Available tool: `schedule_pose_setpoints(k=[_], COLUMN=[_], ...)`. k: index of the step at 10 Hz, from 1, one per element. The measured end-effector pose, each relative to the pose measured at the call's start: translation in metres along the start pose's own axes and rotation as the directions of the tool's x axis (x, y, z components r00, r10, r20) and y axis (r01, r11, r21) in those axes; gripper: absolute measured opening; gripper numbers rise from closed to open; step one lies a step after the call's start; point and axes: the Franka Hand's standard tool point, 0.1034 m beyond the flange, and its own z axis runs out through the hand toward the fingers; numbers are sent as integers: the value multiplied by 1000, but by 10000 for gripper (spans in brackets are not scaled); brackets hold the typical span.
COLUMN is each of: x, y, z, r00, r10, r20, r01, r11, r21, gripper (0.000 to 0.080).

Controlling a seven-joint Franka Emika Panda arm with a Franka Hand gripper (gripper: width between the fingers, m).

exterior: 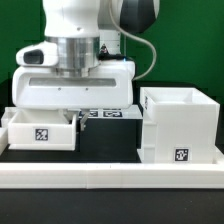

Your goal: Assemble drawer

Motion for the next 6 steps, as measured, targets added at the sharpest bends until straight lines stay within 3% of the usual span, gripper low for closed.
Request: schedule_pose_setpoints(k=[4,6], x=[0,-2], y=[2,6], z=[-1,0], r00=[997,950], r10=[-82,-314], r20=[0,2], r01=[82,314], r11=[997,950], r21=[-1,-1], gripper=[41,41])
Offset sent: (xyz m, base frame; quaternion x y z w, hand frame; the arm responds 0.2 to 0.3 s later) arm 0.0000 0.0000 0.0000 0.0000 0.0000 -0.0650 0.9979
